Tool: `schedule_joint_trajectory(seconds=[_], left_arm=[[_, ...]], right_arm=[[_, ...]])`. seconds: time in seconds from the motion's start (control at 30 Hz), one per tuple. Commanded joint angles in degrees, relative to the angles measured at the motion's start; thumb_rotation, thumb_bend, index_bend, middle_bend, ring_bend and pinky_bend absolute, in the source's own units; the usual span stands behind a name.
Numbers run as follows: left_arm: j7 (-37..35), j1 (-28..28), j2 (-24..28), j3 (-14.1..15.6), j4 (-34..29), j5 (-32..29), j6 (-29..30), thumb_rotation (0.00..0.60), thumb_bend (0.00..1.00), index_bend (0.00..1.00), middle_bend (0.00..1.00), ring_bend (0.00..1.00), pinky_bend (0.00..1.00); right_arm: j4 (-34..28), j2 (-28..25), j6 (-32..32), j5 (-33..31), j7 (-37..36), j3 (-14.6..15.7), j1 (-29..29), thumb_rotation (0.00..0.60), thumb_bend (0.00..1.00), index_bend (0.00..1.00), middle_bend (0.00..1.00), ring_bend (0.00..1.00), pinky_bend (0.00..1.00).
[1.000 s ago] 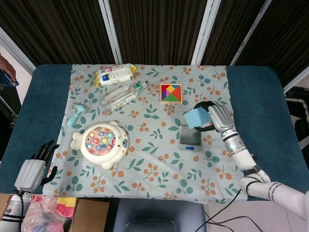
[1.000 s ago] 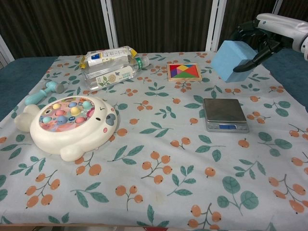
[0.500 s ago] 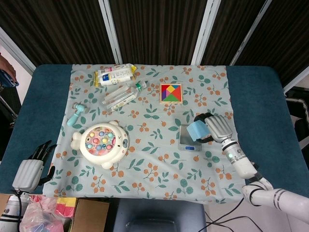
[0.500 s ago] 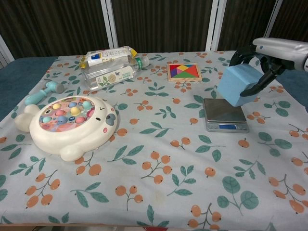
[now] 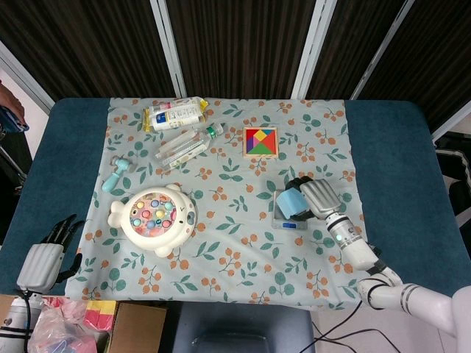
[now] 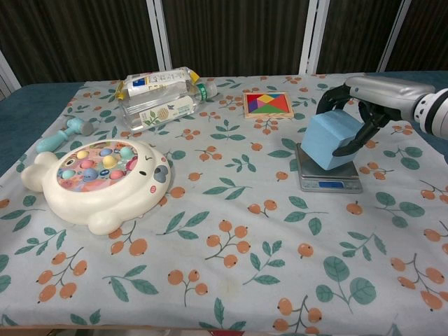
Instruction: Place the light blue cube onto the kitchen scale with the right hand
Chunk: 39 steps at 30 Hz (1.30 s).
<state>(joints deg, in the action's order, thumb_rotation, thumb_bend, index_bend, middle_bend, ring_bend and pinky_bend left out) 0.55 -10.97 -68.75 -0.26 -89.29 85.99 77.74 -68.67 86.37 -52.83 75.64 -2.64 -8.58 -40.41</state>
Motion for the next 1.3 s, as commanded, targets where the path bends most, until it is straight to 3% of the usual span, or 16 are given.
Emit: schedule_joint_trajectory(seconds=[0.03, 0.5, 0.63, 0.93, 1.1, 1.17, 1.3], left_arm=[[-0.21, 0.03, -0.02, 0.0, 0.08, -0.02, 0.0, 0.6, 0.47, 0.13, 0.03, 0.08, 0.39], [-0.38, -0.07, -0.16, 0.2, 0.21, 0.27, -0.32, 0.6, 0.47, 0.13, 0.03, 0.08, 0.39], [-0.28, 0.02, -0.1, 0.27, 0.02, 0.32, -0.23, 0.6, 0.47, 0.13, 0.03, 0.08, 0.39], [-0.38, -0.14, -0.27, 0.25, 0.29, 0.25, -0.56, 0.6, 0.47, 0.13, 0.03, 0.08, 0.39], [-0.22, -0.17, -0.34, 0.26, 0.23, 0.3, -0.59, 0.6, 0.47, 0.13, 0.03, 0.08, 0.39], [-0.14, -0.19, -0.35, 0.28, 0.2, 0.37, -0.59, 0.6, 0.47, 0.13, 0.03, 0.08, 0.39], [-0.03, -0.18, -0.33, 0.31, 0.13, 0.4, -0.58, 0.6, 0.47, 0.13, 0.03, 0.08, 0.39]], right_arm=[[0.19, 0.04, -0.16, 0.25, -0.3, -0.02, 0.05, 0.6, 0.4, 0.82, 0.72, 0.66, 0.79], [1.59, 0.04, 2.21, 0.69, -3.06, 0.49, -0.25, 0.6, 0.39, 0.59, 0.53, 0.45, 0.76], [1.34, -0.53, 3.06, 0.98, -4.25, 0.68, -0.37, 0.6, 0.3, 0.45, 0.44, 0.37, 0.73], [0.18, -2.29, 3.28, 1.88, -5.89, 0.95, -0.24, 0.6, 0.2, 0.13, 0.3, 0.23, 0.71], [-0.69, -3.09, 3.28, 1.88, -5.68, 1.04, -0.08, 0.6, 0.15, 0.06, 0.24, 0.18, 0.68], [-1.11, -3.52, 3.74, 1.77, -5.75, 1.15, -0.1, 0.6, 0.14, 0.04, 0.21, 0.16, 0.65], [-3.05, -5.27, 3.64, 2.05, -5.93, 1.28, 0.16, 0.6, 0.11, 0.0, 0.15, 0.12, 0.48]])
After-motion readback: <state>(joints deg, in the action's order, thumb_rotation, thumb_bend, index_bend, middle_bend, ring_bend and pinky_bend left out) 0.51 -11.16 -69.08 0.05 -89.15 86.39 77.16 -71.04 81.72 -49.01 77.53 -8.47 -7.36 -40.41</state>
